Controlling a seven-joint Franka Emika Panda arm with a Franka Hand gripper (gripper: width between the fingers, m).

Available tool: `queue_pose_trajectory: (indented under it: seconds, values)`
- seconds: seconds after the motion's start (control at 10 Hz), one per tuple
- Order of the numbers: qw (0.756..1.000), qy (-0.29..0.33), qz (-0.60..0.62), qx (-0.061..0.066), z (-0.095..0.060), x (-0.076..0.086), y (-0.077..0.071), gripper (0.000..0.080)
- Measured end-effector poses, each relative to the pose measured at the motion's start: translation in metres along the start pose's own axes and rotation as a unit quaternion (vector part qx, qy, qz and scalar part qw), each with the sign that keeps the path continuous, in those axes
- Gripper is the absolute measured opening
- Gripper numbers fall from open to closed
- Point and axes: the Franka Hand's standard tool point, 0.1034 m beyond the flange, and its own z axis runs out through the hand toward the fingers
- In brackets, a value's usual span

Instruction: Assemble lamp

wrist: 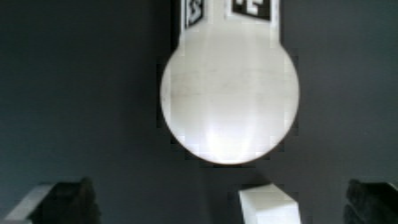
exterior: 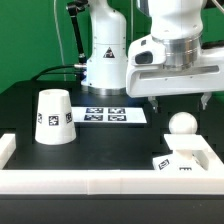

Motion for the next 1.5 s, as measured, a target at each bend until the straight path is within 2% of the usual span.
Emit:
queue_pose_trajectory:
  seconds: [0.4, 0.8, 1.5]
  values:
    - [0.991, -0.131, 0.021, -0.004, 0.004, -0.001, 0.004, 0.0698]
    - [0.99, -0.142, 0.015, -0.005, 0.015, -0.002, 0.004, 0.0698]
    - [0.989, -0.144, 0.011, -0.017, 0.053, -0.006, -0.006, 0.0698]
